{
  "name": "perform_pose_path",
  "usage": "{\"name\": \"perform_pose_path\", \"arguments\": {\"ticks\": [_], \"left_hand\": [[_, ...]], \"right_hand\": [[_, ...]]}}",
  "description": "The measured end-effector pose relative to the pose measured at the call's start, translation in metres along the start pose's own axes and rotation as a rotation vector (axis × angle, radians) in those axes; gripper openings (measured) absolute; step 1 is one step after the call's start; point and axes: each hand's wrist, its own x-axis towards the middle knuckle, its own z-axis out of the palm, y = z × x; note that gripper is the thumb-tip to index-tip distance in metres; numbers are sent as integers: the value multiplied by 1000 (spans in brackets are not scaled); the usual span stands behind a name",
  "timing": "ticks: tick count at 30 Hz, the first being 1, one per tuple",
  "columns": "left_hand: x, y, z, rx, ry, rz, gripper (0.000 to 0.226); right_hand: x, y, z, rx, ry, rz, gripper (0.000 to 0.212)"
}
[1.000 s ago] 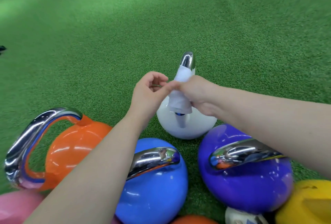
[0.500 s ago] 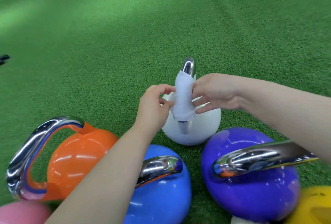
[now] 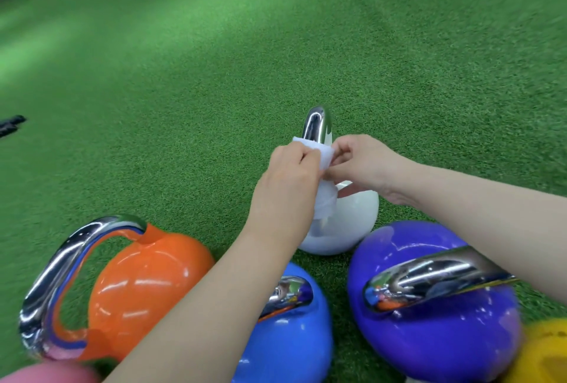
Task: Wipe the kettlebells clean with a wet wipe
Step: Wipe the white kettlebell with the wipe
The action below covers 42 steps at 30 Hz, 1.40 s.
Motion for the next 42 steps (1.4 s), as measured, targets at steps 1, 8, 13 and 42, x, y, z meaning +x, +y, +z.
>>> {"name": "perform_pose_path", "arguments": {"ticks": [1,8,13,42], "left_hand": [[0,1,-2,8,-1,-15,24],[2,7,-14,-17,-67,-133,18],[17,20,-13,44,-203,-317,33],[-7,-41,12,-1195,-743,-626,27]], "right_hand": [[0,0,0,29,7,-9,21],[4,1,-3,197,-47,32,26],[7,3,0,148,-61,52,28],[29,19,3,-59,17,208,36]]}}
